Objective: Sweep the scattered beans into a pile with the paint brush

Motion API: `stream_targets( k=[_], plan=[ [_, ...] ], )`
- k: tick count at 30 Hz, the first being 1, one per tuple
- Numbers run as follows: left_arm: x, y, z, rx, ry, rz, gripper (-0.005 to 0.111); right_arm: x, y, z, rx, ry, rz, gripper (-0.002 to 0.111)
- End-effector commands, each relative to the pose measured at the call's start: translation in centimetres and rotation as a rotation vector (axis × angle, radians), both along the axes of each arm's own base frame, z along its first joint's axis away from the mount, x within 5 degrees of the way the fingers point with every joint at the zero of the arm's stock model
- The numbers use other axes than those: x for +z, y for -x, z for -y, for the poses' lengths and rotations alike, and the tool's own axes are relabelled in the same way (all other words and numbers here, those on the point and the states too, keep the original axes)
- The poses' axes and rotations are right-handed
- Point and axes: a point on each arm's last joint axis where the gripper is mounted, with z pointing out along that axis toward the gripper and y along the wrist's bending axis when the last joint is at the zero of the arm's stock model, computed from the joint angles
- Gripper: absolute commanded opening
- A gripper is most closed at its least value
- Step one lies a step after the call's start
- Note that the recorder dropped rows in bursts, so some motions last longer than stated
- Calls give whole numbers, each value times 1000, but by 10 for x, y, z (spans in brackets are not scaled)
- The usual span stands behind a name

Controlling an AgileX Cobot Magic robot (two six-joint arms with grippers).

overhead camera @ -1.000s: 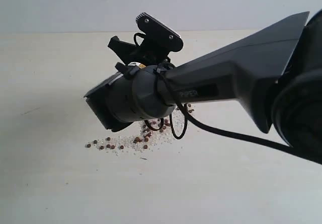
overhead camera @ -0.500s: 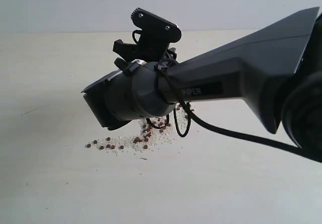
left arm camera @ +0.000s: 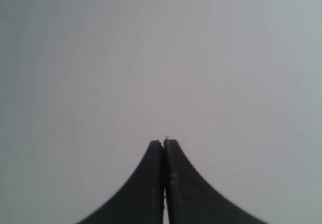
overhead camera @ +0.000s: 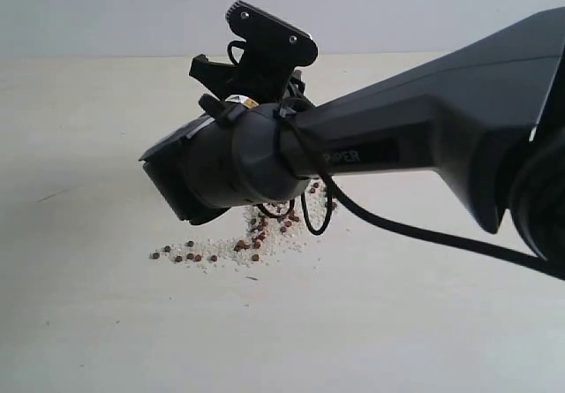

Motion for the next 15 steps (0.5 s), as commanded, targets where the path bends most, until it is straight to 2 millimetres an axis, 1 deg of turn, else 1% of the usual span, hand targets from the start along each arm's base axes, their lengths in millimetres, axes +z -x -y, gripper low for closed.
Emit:
stream_targets(
  k=[1, 10, 12, 15],
  plan=[
    [0, 0, 0, -6, 5, 3, 0, 17, 2, -3, 32, -12, 49, 0],
    [0, 0, 0, -6, 5, 3, 0, 47, 11, -13, 130, 39, 130, 0],
    [0, 0, 0, -6, 5, 3, 0, 48, 13, -16, 166, 70, 126, 0],
    [0, 0, 0, -6, 5, 3, 0, 48, 20, -26, 280, 119, 131, 0]
  ],
)
